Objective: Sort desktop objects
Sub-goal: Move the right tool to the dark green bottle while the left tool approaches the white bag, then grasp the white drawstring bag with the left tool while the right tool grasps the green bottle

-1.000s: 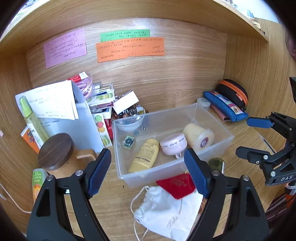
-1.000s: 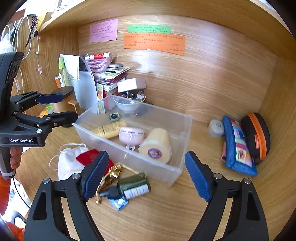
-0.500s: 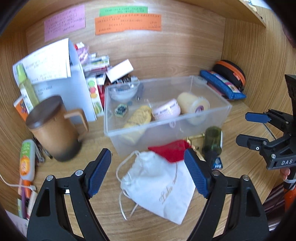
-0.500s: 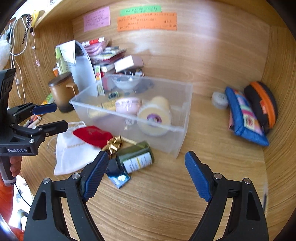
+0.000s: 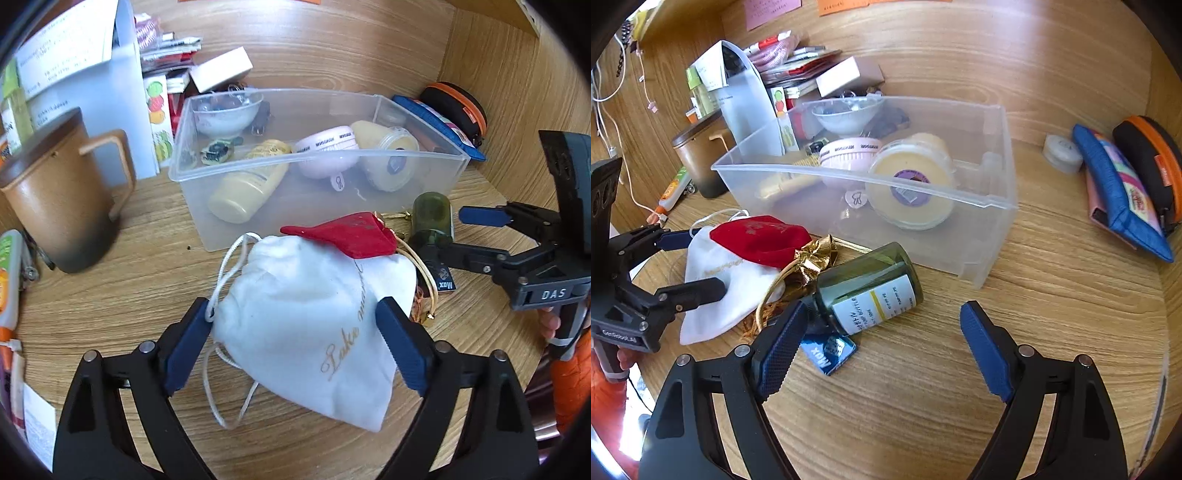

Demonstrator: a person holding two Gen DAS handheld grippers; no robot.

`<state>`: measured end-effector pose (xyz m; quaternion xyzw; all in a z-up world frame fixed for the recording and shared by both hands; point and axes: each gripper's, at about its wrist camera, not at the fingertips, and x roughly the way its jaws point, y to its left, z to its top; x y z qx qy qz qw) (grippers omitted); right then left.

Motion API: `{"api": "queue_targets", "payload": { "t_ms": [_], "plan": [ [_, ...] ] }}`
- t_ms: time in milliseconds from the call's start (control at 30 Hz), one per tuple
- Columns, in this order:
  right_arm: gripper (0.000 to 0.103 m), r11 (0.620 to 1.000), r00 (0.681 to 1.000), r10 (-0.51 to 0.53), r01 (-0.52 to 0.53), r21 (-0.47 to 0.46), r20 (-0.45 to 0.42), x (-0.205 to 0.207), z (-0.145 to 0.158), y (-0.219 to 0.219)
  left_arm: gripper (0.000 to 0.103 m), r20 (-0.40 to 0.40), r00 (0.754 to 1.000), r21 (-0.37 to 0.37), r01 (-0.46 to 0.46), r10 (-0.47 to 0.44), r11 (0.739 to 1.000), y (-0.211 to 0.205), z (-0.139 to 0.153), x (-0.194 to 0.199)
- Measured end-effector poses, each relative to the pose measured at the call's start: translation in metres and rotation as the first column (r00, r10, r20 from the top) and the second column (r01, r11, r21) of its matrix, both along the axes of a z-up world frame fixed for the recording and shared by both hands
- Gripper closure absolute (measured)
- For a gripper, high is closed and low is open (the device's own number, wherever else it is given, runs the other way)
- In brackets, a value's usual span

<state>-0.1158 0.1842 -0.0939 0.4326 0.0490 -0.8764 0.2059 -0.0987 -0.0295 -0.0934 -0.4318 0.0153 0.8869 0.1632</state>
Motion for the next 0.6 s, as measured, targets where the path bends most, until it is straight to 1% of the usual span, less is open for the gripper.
{"api": "queue_targets", "payload": {
  "t_ms": [133, 167, 267, 367, 433, 467, 533, 567, 600],
  "plan": [
    [0.021, 0.999, 0.999, 0.014, -0.013, -0.050, 0.030, -0.011, -0.003, 0.001, 0.011, 0.018, 1.000, 0.002, 0.013, -0.013, 1.000, 0.003, -0.005, -0.006],
    [0.021, 0.998, 0.999, 0.018, -0.016, -0.065, 0.036, -0.013, -0.004, 0.001, 0.011, 0.017, 1.000, -0.008, 0.013, -0.013, 1.000, 0.004, -0.006, -0.007],
    [0.021, 0.996, 0.999, 0.028, -0.024, -0.092, 0.047, -0.018, -0.006, 0.002, 0.011, -0.007, 1.000, -0.035, 0.016, -0.016, 0.999, 0.009, -0.007, -0.006],
    [0.021, 0.994, 0.998, 0.036, -0.032, -0.101, 0.044, -0.021, -0.006, 0.000, 0.018, -0.043, 0.999, -0.067, 0.023, -0.025, 0.998, 0.016, -0.005, -0.001],
    [0.021, 0.995, 0.999, 0.039, -0.035, -0.098, 0.037, -0.022, -0.006, -0.002, 0.025, -0.058, 0.998, -0.078, 0.028, -0.033, 0.997, 0.019, -0.004, 0.001],
    [0.021, 0.995, 0.998, 0.045, -0.042, -0.096, 0.033, -0.023, -0.006, -0.003, 0.026, -0.065, 0.997, -0.083, 0.030, -0.035, 0.996, 0.020, -0.004, 0.002],
    [0.022, 0.995, 0.998, 0.052, -0.049, -0.092, 0.024, -0.023, -0.006, -0.006, 0.034, -0.080, 0.996, -0.094, 0.027, -0.034, 0.995, 0.021, -0.003, 0.004],
    [0.026, 0.994, 0.998, 0.060, -0.058, -0.093, 0.020, -0.022, -0.005, -0.007, 0.036, -0.087, 0.996, -0.097, 0.022, -0.031, 0.995, 0.021, -0.002, 0.004],
    [0.033, 0.993, 0.998, 0.067, -0.065, -0.098, 0.018, -0.022, -0.005, -0.008, 0.041, -0.089, 0.996, -0.094, 0.016, -0.025, 0.995, 0.020, -0.002, 0.004]
  ]
}}
